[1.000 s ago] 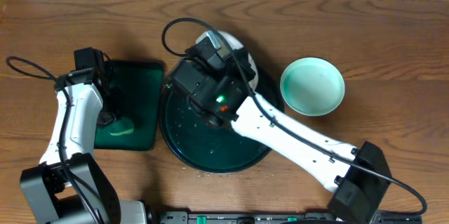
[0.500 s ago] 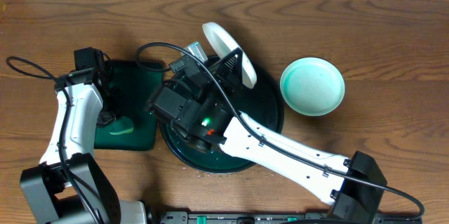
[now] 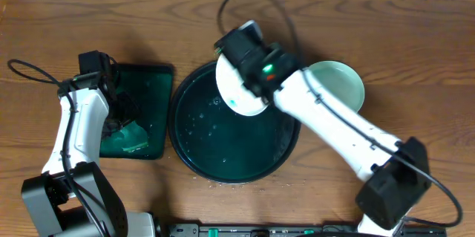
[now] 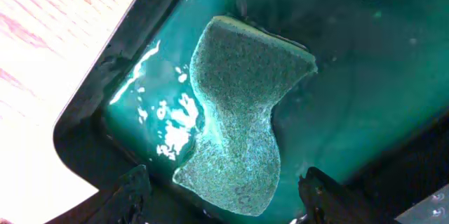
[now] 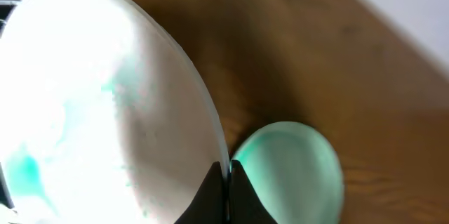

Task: Clean dirty plates on tray and stack at the side

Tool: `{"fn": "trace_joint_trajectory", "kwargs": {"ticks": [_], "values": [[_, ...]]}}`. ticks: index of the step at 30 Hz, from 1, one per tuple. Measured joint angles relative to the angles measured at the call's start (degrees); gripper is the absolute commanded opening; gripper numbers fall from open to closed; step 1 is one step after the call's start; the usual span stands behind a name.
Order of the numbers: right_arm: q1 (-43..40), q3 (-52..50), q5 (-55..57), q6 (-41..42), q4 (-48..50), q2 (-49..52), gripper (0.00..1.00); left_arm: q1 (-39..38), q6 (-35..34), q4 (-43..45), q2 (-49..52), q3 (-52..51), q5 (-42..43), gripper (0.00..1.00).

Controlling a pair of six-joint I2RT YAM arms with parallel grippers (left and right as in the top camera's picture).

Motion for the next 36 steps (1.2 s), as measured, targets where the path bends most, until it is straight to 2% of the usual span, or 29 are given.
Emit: {"fn": "trace_joint_trajectory", "kwargs": {"ticks": [5,9,15,19,25,27,28,33,34,35,36], "values": [[-11.21,-0.02,-14.19,0.76,-0.76,-4.98,0.01,0.0,0.0,0.0,0.0,0.0,0.0,0.71],[-24.11,0.0,-23.12,2.32,-3.48,-9.64,0.01,0.0,0.0,-0.02,0.0,0.0,0.0,0.71],[-42.53,-3.39,-32.22,3.32,-6.19,-10.19,0.01,0.0,0.0,-0.04,0.0,0.0,0.02,0.72],[-48.81,-11.39,-33.27,3.39,-3.26,-10.03,0.01,0.0,-0.02,-0.04,0.0,0.0,0.02,0.72],[-49.7,-25.81,-34.77,3.54,5.84,-9.79,0.01,-0.02,0.0,-0.04,0.0,0.0,0.0,0.72],[-49.7,-29.51,-35.36,3.56,8.31,-9.73,0.14,-0.02,0.0,-0.02,0.0,0.0,0.0,0.72],[-49.7,-30.73,-35.63,3.96,9.27,-9.7,0.29,0.0,0.0,-0.04,0.0,0.0,0.02,0.72],[-49.7,-31.36,-36.13,4.09,9.73,-9.68,0.42,0.0,0.0,-0.02,0.0,0.0,0.02,0.72],[-49.68,-31.28,-36.22,4.22,8.9,-9.68,0.49,0.0,0.0,-0.04,0.0,0.0,0.02,0.72],[-49.57,-30.97,-36.28,4.2,7.82,-9.68,0.66,0.0,0.0,-0.04,0.0,0.0,0.0,0.72],[-49.29,-30.21,-36.3,4.09,6.21,-9.7,0.78,0.0,0.0,-0.04,0.0,0.0,0.02,0.72]]}}
